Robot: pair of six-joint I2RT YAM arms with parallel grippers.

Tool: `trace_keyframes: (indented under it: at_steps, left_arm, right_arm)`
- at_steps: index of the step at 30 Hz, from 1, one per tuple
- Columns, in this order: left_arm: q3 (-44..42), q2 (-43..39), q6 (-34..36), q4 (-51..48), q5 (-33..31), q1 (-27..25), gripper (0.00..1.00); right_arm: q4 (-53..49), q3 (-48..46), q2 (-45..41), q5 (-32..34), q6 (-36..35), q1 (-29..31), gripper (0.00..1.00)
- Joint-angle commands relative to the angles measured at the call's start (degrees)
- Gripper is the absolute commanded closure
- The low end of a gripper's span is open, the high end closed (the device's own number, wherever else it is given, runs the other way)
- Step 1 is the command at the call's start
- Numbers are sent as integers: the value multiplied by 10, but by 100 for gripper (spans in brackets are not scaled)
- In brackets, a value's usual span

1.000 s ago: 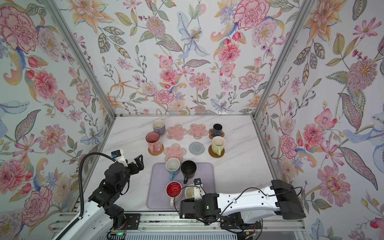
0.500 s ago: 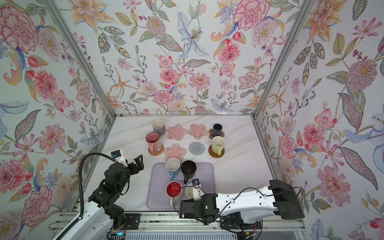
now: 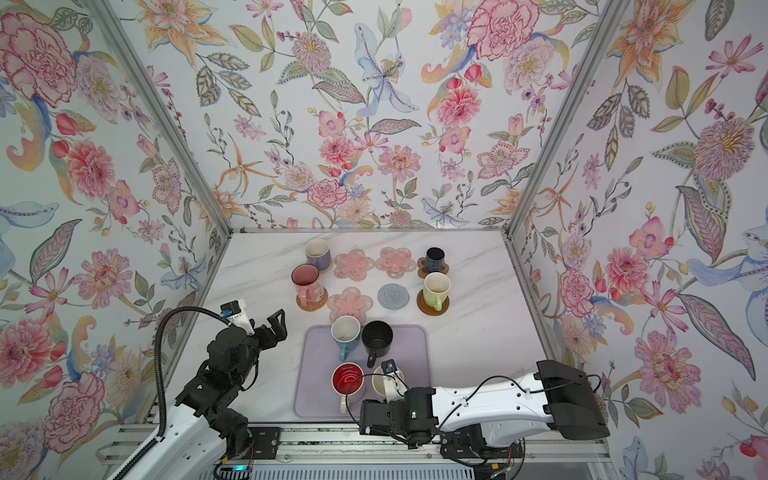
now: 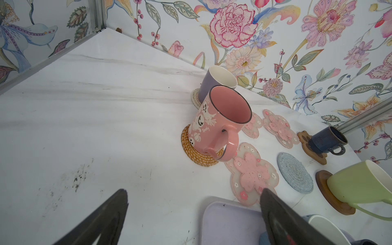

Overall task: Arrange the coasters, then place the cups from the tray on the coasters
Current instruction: 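Lift the cream mug with the right gripper and carry it beyond the tray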

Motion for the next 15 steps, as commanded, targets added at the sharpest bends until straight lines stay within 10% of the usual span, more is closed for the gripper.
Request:
trace_keyframes:
  at_steps: [1,15]
  left_arm:
    - [-9,-4,-4,0,6,8,1]
    - [-6,-2,-7,-5,3,8,1]
  right_arm:
    - [-17,2,-15,8,-13,-7,90]
    - [-193,71,-117,18,-27,-75,100]
